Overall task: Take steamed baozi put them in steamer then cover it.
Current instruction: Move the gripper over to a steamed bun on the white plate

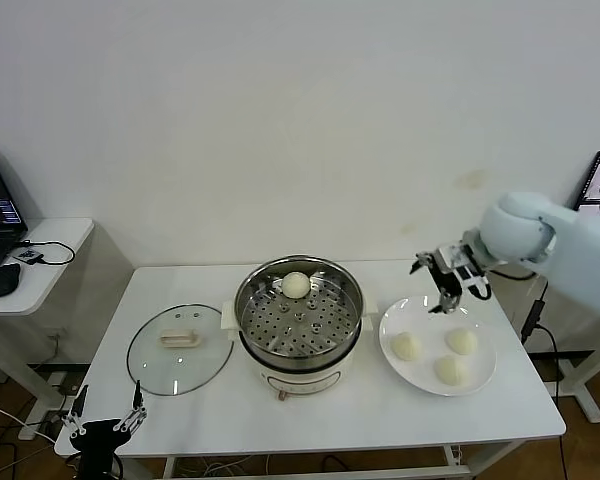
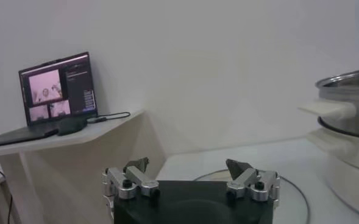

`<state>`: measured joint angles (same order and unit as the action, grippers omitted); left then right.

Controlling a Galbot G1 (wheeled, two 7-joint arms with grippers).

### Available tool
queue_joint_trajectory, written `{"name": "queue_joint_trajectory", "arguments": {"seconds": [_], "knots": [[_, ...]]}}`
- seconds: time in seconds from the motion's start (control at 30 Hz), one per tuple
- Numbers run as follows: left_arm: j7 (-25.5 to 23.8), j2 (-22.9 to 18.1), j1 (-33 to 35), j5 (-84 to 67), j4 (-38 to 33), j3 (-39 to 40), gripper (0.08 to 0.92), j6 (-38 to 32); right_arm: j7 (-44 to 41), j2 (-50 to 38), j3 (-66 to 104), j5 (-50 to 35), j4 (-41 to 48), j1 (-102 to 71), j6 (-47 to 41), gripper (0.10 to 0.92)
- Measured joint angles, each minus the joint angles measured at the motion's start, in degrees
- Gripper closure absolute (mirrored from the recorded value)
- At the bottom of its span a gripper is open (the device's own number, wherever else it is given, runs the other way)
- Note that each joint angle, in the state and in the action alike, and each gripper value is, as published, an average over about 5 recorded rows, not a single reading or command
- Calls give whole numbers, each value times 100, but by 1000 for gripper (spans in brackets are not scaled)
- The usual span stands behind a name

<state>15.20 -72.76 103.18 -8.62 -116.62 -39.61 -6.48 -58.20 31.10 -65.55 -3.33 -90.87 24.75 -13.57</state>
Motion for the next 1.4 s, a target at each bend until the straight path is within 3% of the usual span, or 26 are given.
{"name": "queue_joint_trajectory", "arguments": {"seconds": [1.1, 1.4], "knots": [[-14, -40, -16, -32, 34, -117, 177, 51, 221, 1074, 1405, 1054, 1634, -2511, 94, 204], [-13, -54, -14, -29, 18, -114, 177, 52, 306, 1204, 1561, 1142, 1802, -2685, 109, 319]]}}
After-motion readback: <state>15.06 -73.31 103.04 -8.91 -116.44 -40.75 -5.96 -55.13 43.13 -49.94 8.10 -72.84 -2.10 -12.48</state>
